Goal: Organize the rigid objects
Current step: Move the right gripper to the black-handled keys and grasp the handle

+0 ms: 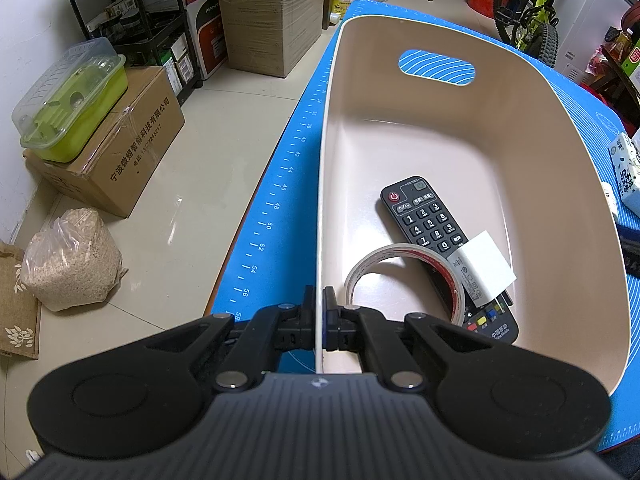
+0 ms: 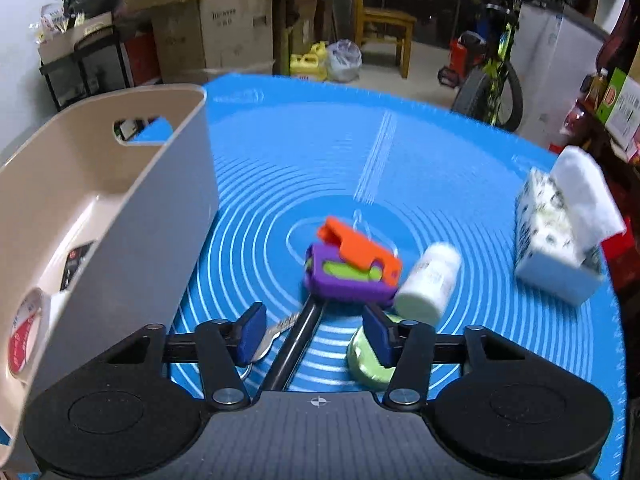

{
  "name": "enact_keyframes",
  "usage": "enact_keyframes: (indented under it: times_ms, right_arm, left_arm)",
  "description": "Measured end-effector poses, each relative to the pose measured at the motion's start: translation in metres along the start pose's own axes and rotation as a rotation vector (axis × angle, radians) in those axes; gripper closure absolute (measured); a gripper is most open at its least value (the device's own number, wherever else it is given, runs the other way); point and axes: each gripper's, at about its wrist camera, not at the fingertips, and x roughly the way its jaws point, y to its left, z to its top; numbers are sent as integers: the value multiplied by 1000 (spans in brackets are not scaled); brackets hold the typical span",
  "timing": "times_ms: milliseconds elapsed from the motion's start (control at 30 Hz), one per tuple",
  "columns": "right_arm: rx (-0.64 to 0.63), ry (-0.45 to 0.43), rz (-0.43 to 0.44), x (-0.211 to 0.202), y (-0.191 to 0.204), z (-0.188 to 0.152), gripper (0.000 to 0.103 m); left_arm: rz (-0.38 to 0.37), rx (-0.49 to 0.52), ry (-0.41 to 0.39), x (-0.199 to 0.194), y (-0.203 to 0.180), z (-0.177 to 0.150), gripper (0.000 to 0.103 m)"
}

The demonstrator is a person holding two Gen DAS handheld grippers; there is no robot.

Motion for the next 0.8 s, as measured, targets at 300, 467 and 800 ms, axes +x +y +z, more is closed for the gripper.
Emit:
enact_keyframes:
  times_ms: [300,467,800]
  right_arm:
    - [22,43,8,20,8,-8,57]
    - [55,58,6,32,7,-7,60]
    - [65,24,-7,38,10,-5,65]
  left_arm:
    - [0,-1,0,0,0,0,100]
    - [0,0,0,0,0,0,100]
    - [1,0,0,0,0,0,100]
